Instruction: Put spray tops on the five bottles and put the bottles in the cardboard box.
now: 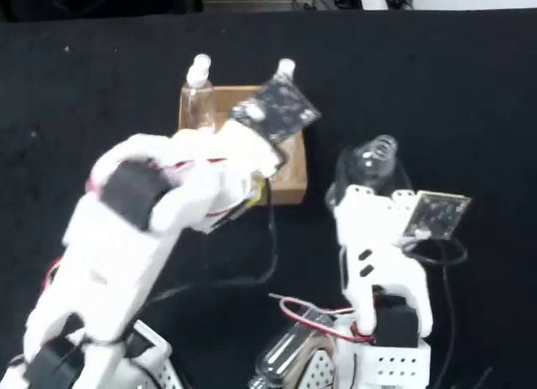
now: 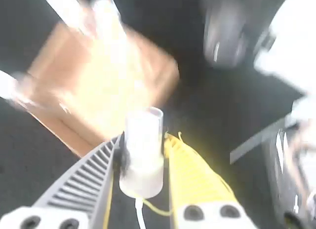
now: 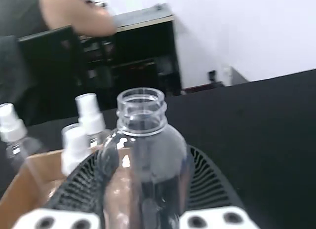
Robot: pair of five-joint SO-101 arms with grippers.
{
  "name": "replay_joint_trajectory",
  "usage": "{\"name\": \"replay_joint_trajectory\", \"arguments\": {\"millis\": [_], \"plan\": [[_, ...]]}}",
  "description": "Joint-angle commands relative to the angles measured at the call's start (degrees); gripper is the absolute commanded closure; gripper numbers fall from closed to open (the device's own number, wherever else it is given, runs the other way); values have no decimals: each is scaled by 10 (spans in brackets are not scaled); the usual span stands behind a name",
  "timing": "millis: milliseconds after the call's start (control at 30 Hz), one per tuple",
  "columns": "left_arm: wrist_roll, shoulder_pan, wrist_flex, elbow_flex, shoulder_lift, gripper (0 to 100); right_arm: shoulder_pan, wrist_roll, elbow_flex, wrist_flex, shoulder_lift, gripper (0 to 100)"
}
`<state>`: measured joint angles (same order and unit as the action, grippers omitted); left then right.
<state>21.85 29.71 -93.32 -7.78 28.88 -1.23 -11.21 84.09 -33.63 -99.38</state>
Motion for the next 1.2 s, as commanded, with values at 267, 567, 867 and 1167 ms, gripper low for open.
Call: {"name": "replay_joint_trajectory", "arguments": {"millis": [267, 567, 867, 1167], "plan": [[-262, 10, 325, -36, 120, 949, 84, 13, 0, 15, -10, 987], [-365, 15, 470, -37, 109, 949, 114, 32, 39, 84, -10, 988], [-367, 74, 559, -45, -1, 948, 127, 58, 41, 84, -10, 988], [-367, 80, 634, -30, -37, 948, 124, 58, 41, 82, -10, 988]]}}
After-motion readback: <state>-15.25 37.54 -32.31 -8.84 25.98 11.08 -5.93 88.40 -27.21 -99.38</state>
